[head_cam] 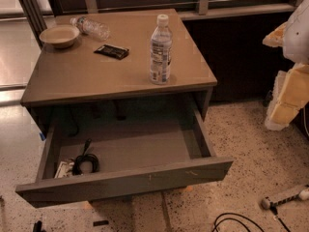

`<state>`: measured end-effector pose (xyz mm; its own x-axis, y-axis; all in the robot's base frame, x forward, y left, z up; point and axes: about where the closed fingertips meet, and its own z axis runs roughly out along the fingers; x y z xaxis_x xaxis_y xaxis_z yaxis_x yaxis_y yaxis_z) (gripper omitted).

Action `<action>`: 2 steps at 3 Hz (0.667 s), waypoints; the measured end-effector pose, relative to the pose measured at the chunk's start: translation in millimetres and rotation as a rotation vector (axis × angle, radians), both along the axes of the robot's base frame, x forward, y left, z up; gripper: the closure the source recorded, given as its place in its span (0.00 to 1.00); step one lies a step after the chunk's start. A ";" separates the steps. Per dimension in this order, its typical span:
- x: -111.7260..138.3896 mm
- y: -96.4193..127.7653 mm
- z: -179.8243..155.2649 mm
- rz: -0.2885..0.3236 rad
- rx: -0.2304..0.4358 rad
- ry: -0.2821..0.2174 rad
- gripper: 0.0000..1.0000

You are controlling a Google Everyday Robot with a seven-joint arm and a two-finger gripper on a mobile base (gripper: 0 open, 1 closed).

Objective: Place blue plastic bottle into top drawer

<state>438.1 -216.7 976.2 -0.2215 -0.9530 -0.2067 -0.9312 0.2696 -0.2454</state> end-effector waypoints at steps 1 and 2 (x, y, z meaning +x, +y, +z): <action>0.1 0.0 0.0 0.000 0.000 0.000 0.00; 41.7 6.7 0.3 0.004 0.088 -0.054 0.00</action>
Offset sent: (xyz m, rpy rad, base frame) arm 0.1138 0.0154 0.0016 0.2459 -0.1359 0.0103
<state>479.9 -209.9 976.5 -0.2040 -0.9314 -0.3014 -0.9184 0.2887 -0.2705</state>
